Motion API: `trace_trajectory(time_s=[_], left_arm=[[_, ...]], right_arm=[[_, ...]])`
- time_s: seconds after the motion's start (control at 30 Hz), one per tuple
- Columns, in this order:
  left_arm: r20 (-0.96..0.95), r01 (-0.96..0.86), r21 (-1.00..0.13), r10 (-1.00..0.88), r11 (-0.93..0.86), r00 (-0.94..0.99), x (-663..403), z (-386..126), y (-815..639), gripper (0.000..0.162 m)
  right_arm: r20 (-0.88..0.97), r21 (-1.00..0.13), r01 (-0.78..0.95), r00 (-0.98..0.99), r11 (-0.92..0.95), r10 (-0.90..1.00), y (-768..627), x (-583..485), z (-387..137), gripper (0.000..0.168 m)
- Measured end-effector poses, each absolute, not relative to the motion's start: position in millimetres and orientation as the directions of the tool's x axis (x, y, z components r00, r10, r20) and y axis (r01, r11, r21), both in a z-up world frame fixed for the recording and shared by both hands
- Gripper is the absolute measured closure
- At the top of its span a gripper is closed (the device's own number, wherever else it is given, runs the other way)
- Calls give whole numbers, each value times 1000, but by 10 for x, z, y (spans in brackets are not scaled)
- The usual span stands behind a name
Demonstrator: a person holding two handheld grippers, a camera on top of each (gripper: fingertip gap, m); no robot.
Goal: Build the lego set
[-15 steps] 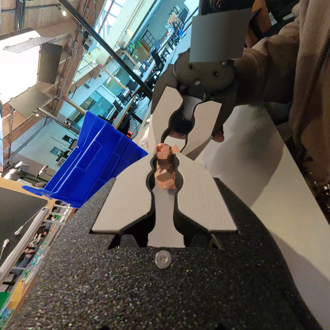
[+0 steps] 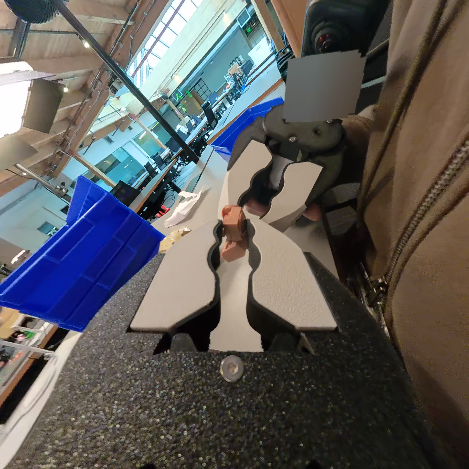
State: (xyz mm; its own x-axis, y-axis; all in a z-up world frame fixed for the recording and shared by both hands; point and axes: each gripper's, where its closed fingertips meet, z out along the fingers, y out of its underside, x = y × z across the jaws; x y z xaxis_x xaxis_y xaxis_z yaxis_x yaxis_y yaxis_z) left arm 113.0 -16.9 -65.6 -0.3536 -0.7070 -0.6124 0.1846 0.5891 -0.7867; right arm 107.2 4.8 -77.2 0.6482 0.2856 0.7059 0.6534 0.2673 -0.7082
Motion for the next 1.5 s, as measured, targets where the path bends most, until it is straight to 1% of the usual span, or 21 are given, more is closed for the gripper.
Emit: trace_trajectory(time_s=[0.13,0.3,0.37,0.47,0.6,0.77,0.9,0.97,1.0,1.03,1.2,1.33,1.4,1.5], left_arm=[[-557,178,-829,-751,531,-354,1210,-647,-178,144],[-513,162,-857,-790,489,-335,1295,-629,-122,144],[-502,159,-864,-805,477,-316,1329,-611,-100,141],[-460,149,-888,-842,435,-284,1370,-576,-42,134],[-322,145,-946,-900,291,-295,1369,-492,29,129],[-185,148,-979,-927,143,-327,1306,-427,113,129],[-13,101,-994,-914,-31,-405,1282,-429,144,131],[95,51,-990,-884,-133,-457,1277,-448,145,135],[133,31,-985,-868,-168,-478,1270,-453,142,140],[155,21,-982,-862,-189,-483,1269,-453,156,140],[192,3,-975,-844,-224,-501,1246,-440,192,141],[258,-8,-955,-814,-298,-521,1229,-411,242,141],[266,-24,-954,-804,-299,-532,1231,-428,222,141],[270,-49,-955,-797,-291,-541,1245,-461,192,141]], right_arm=[[684,-730,636,680,250,264,52,1149,-759,149],[622,-783,586,734,209,272,104,1234,-749,150],[584,-812,548,760,202,284,109,1261,-731,150],[497,-868,460,805,187,324,111,1302,-697,150],[352,-935,301,847,187,399,119,1287,-600,150],[203,-976,136,852,171,482,181,1201,-521,150],[97,-991,31,837,129,538,227,1173,-499,150],[66,-994,8,833,107,549,254,1166,-507,150],[55,-995,2,834,97,549,269,1167,-511,150],[44,-996,-8,834,91,550,281,1165,-511,150],[-19,-994,-77,816,75,578,292,1159,-486,150],[-110,-975,-202,794,89,598,247,1249,-391,150],[-155,-967,-247,778,69,609,253,1274,-384,149],[-181,-962,-269,755,45,630,250,1252,-392,146]])
